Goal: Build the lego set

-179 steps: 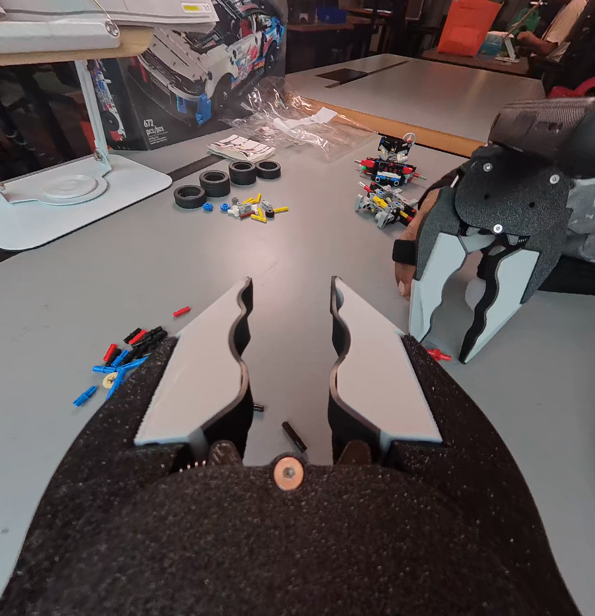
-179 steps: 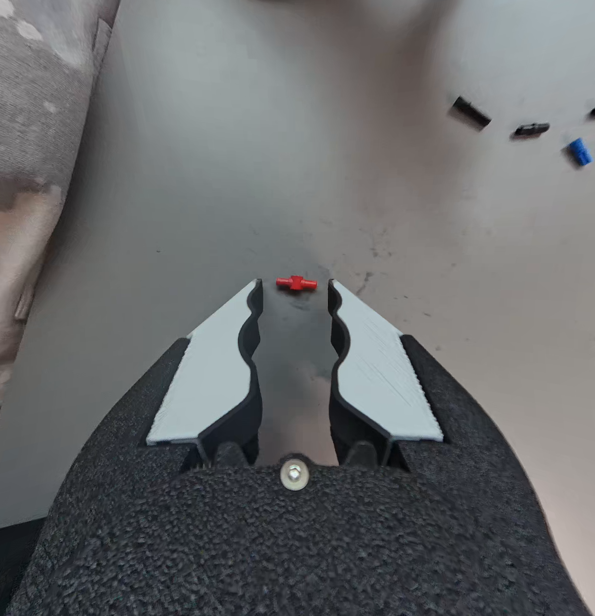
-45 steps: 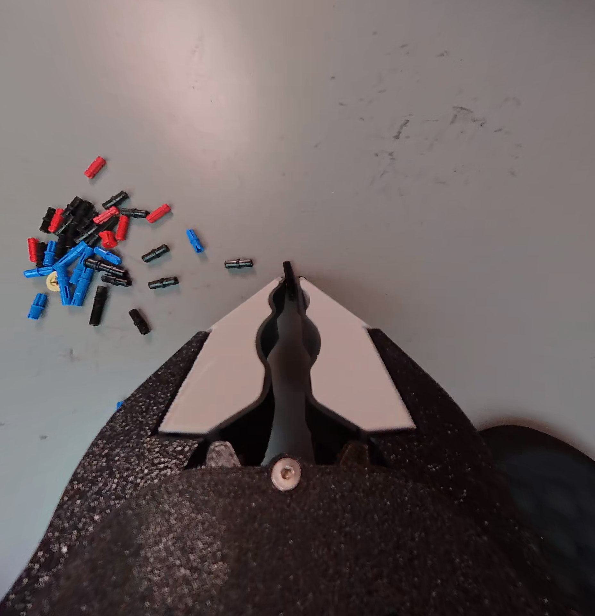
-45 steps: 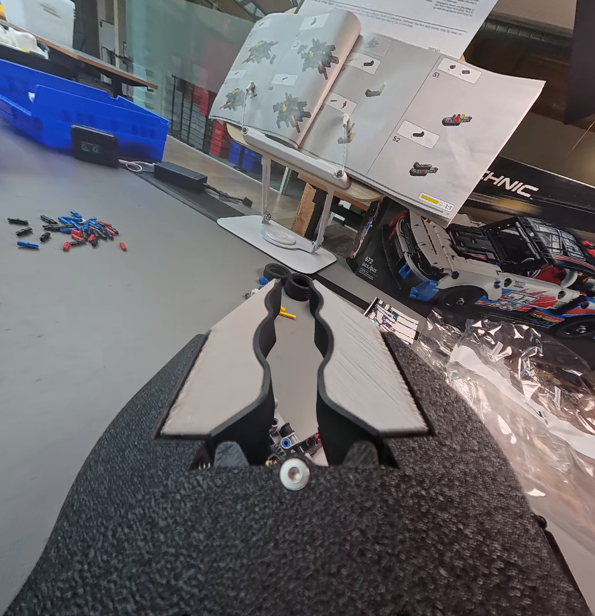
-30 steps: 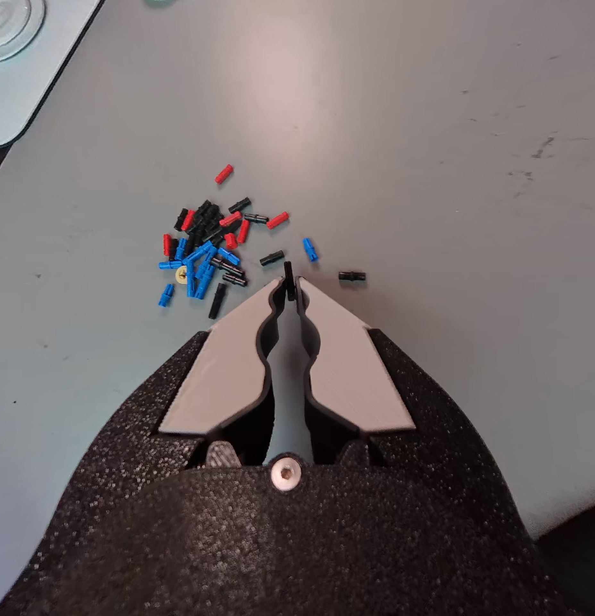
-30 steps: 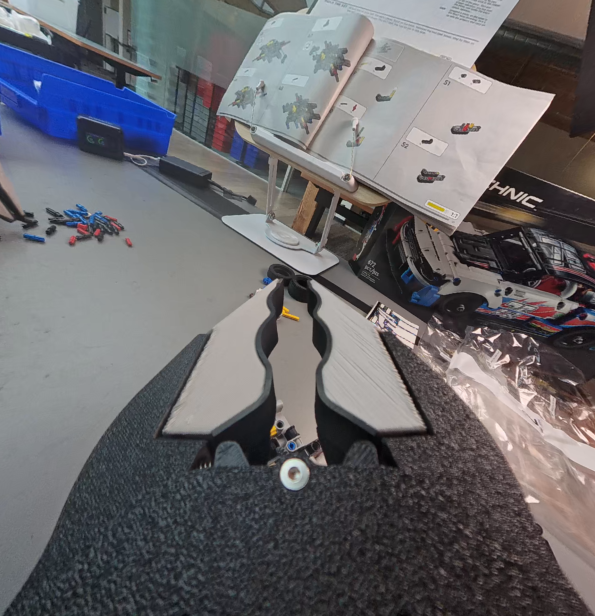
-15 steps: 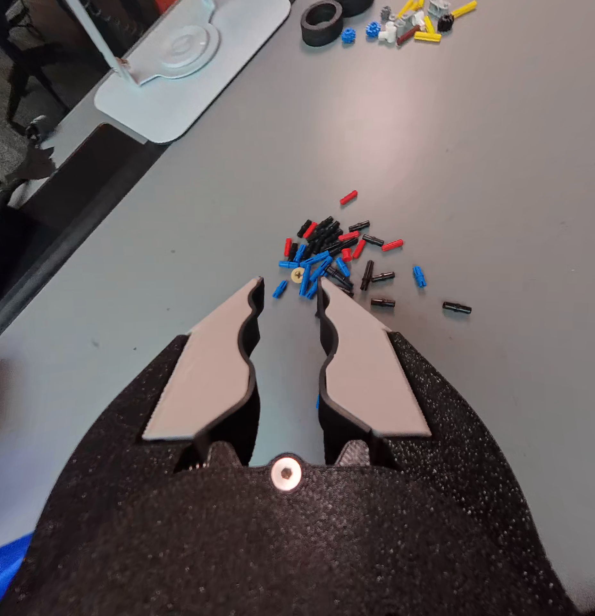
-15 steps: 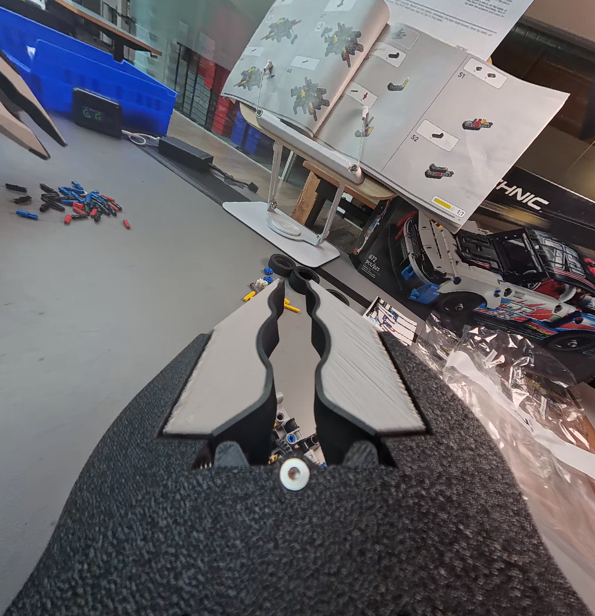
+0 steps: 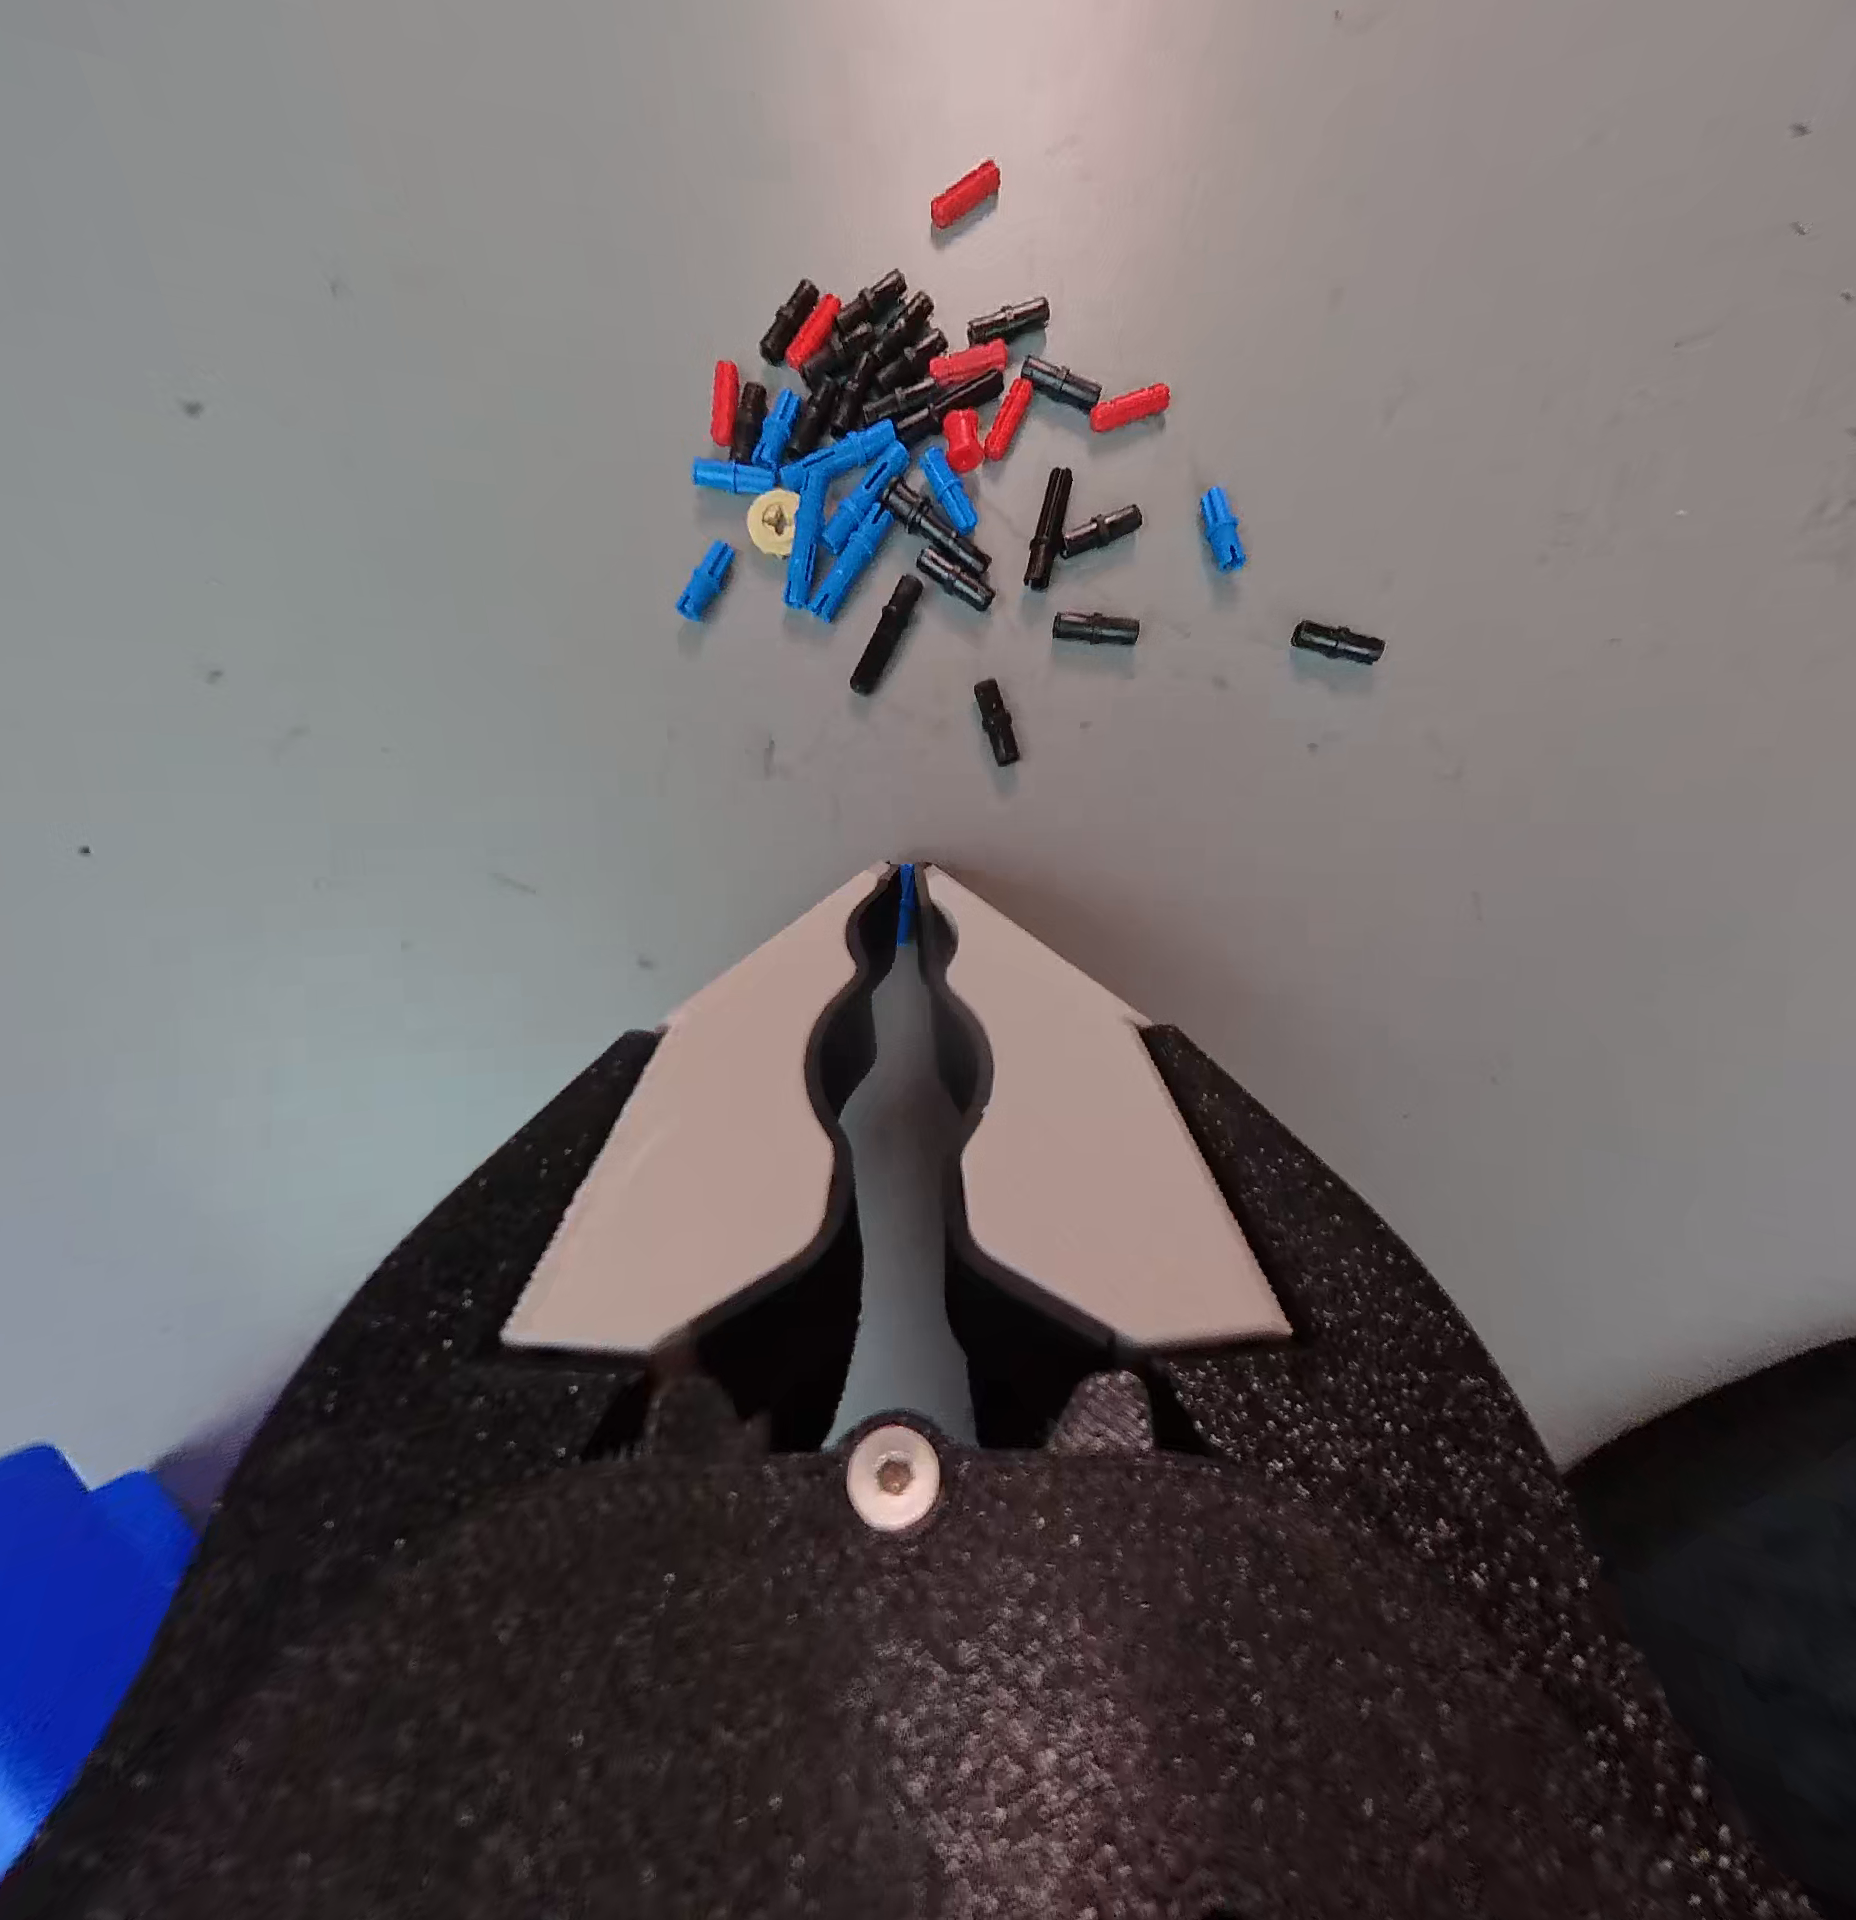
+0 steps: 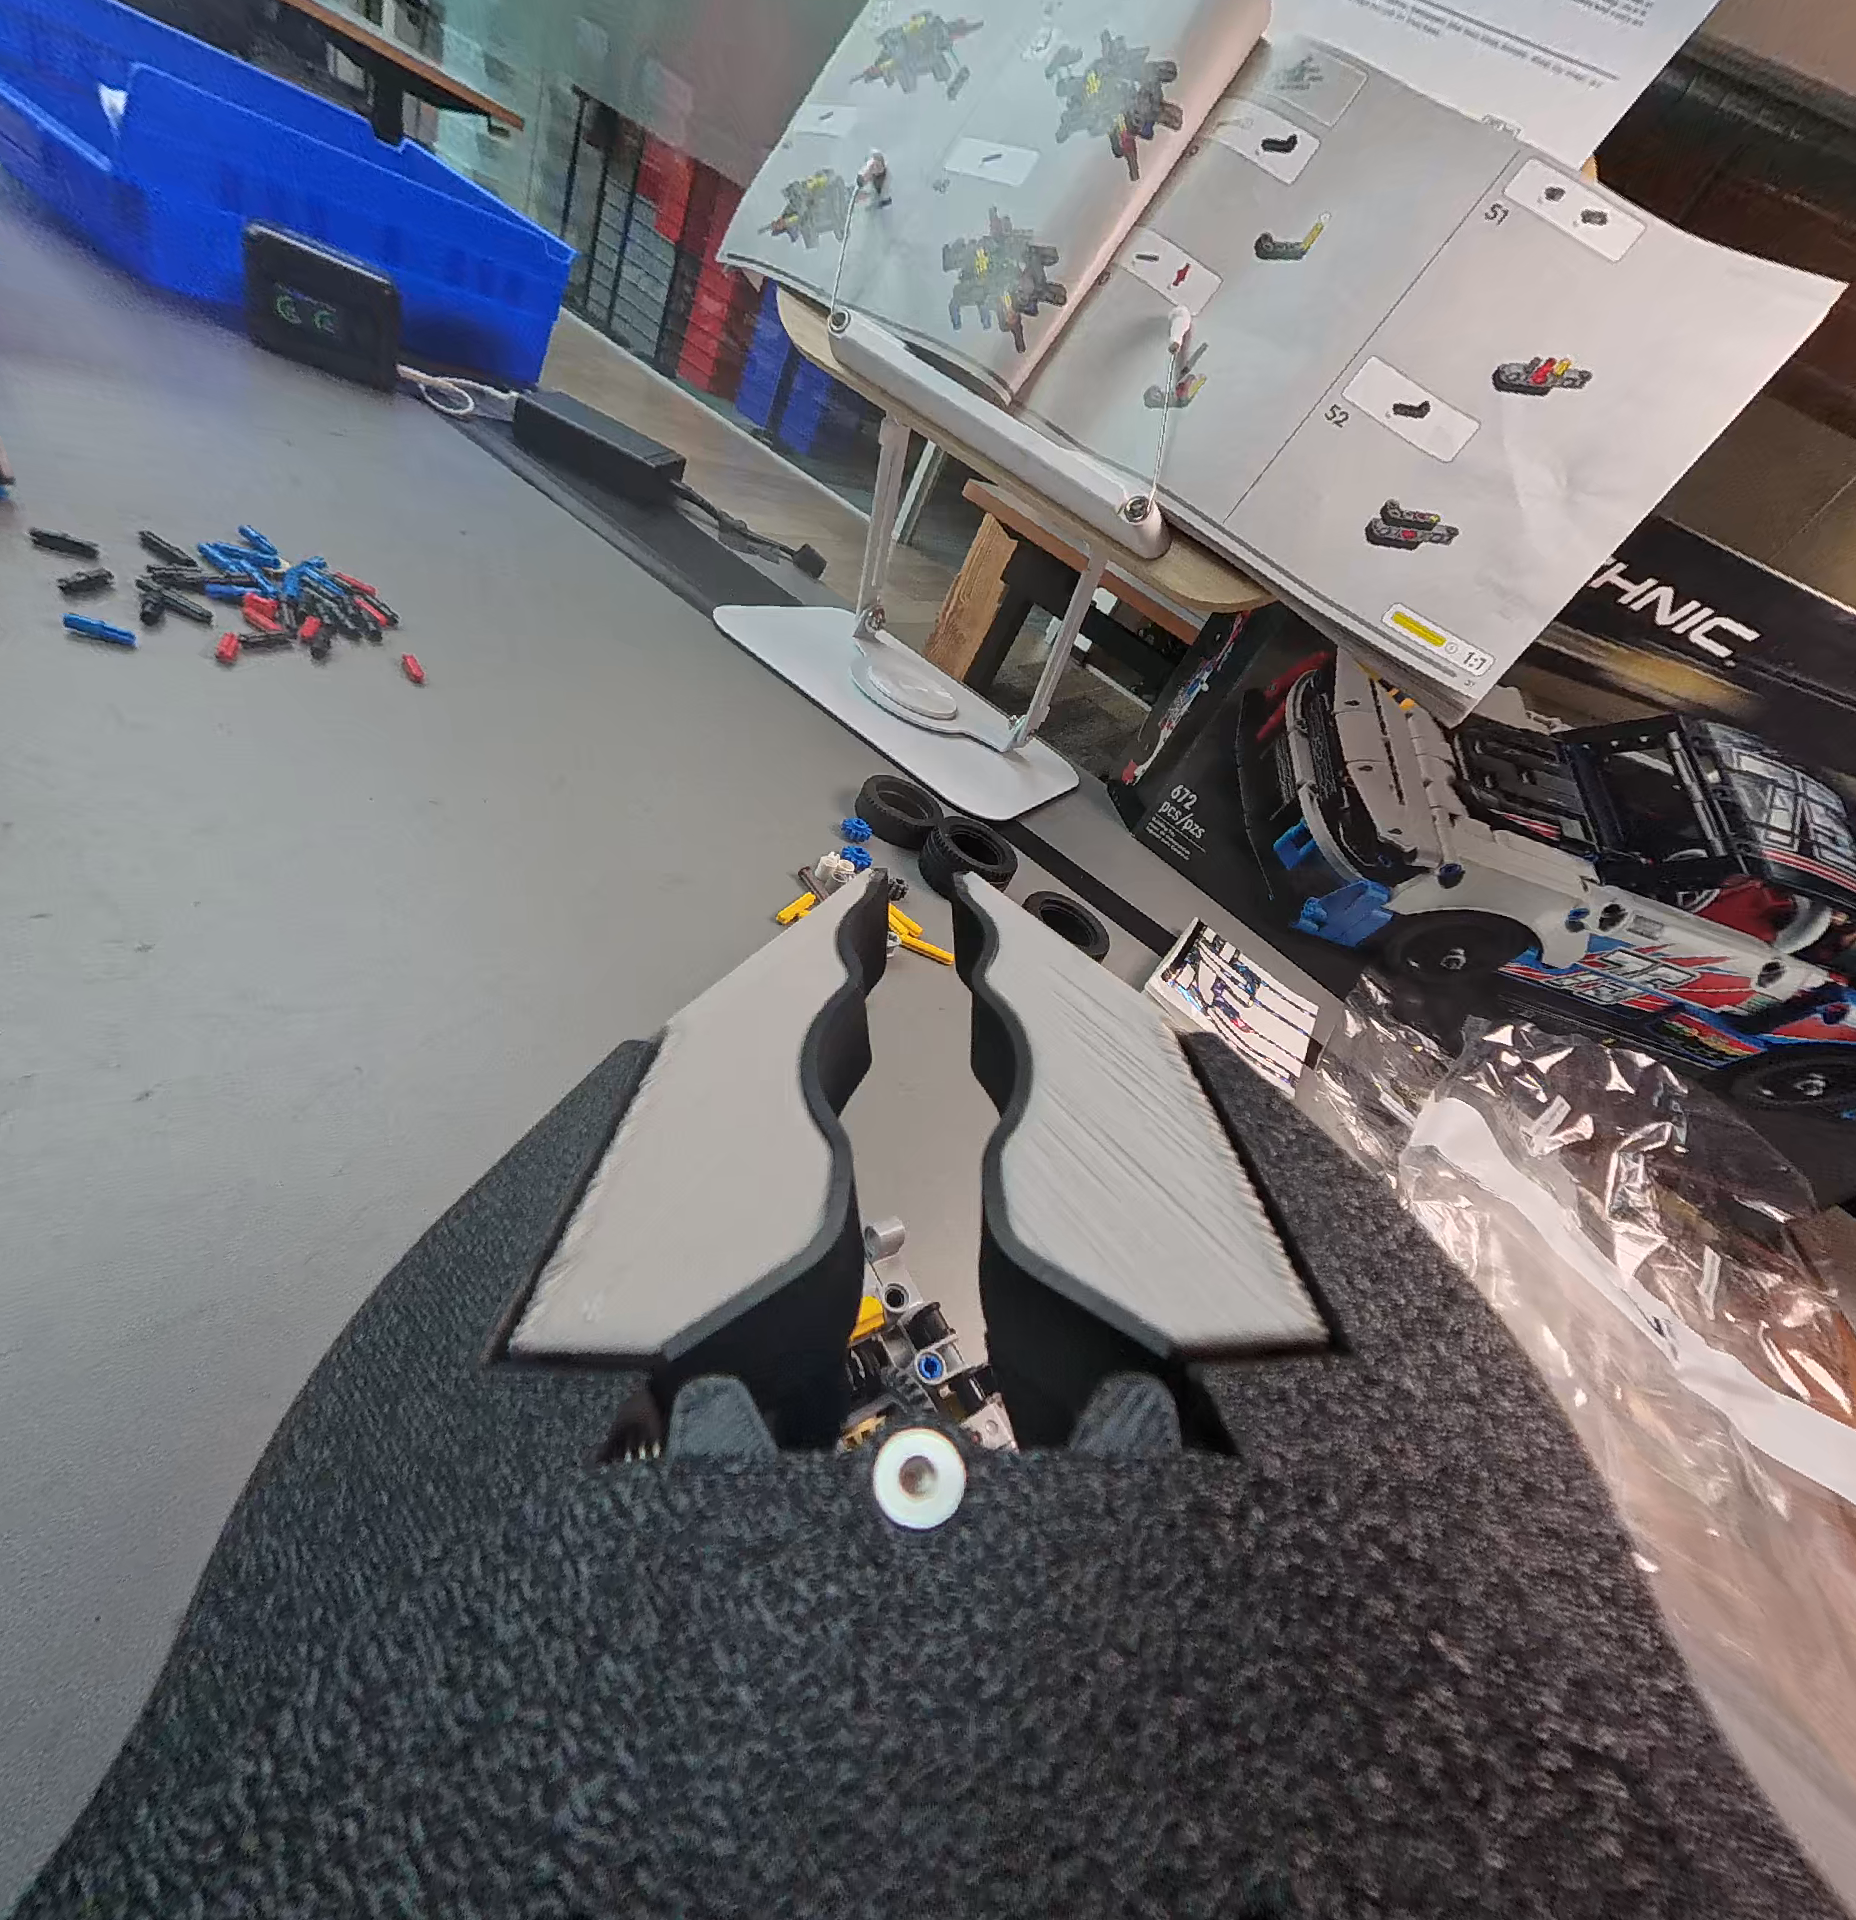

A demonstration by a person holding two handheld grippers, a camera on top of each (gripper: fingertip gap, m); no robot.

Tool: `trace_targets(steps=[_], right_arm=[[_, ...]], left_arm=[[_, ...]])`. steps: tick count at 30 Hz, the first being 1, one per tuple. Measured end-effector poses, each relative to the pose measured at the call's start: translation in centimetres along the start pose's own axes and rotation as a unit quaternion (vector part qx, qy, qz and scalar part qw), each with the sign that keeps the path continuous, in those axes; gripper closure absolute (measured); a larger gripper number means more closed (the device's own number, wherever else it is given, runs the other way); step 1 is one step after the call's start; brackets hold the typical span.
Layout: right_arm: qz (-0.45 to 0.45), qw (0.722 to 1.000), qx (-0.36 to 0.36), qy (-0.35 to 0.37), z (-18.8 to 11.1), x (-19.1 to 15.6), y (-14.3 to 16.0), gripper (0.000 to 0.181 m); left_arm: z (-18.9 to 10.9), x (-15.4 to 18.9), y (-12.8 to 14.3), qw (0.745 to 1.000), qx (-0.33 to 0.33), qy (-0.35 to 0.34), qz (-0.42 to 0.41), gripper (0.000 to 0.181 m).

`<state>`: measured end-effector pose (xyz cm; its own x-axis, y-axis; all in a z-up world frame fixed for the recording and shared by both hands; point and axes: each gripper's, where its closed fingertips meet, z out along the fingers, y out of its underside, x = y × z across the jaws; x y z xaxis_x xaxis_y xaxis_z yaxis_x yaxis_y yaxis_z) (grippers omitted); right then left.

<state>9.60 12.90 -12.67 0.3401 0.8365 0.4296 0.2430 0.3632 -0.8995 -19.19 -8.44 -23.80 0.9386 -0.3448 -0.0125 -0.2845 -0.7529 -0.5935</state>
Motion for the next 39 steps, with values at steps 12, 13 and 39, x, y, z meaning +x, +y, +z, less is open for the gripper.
trace_targets(steps=[12, 13, 39], right_arm=[[-0.005, 1.000, -0.005, -0.002, 0.0, -0.1, 0.2, 0.171], [-0.006, 1.000, -0.004, -0.001, 0.0, -0.1, 0.2, 0.171], [-0.021, 1.000, -0.005, 0.004, -0.4, 0.0, 0.1, 0.171]], left_arm=[[4.0, -1.5, -5.8, 0.996, 0.059, -0.041, 0.048, 0.168], [3.7, -1.5, -6.1, 0.995, 0.072, -0.044, 0.046, 0.165], [2.5, 6.1, -6.1, 0.984, 0.112, 0.053, 0.132, 0.168]])
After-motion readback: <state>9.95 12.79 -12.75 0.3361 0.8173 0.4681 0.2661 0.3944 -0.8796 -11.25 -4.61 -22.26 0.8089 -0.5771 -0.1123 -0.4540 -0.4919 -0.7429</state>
